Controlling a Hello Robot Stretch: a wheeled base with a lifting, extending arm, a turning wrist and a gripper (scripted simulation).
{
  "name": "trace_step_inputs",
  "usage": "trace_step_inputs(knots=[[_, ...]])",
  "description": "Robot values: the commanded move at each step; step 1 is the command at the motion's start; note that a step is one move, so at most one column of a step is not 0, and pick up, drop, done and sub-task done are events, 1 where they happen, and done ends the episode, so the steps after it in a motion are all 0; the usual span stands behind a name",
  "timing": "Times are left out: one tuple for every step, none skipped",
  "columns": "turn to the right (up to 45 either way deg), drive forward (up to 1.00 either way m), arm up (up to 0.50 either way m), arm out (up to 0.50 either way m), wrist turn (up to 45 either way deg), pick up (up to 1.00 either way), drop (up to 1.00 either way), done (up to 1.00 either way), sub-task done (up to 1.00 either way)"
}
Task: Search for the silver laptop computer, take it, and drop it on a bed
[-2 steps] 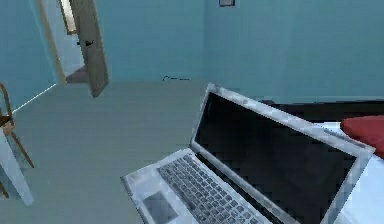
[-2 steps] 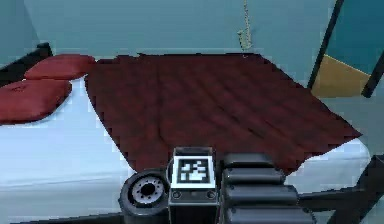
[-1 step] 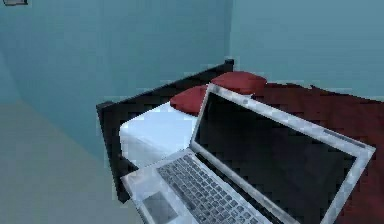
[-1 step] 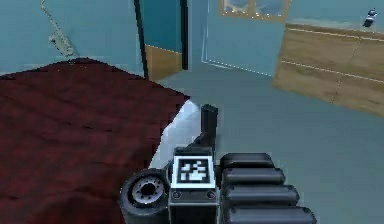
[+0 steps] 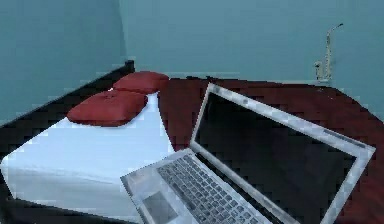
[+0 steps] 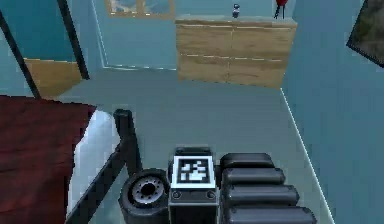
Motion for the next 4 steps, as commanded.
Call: trace_step_inputs(knots=[[0.0,0.30,0.00,0.00,0.0,0.00,0.00,0.00,0.00],[-45.0,0.00,0.00,0.00,0.0,0.00,0.00,0.00,0.00],[-45.0,0.00,0.00,0.00,0.0,0.00,0.00,0.00,0.00],[-45.0,0.00,0.00,0.00,0.0,0.00,0.00,0.00,0.00]])
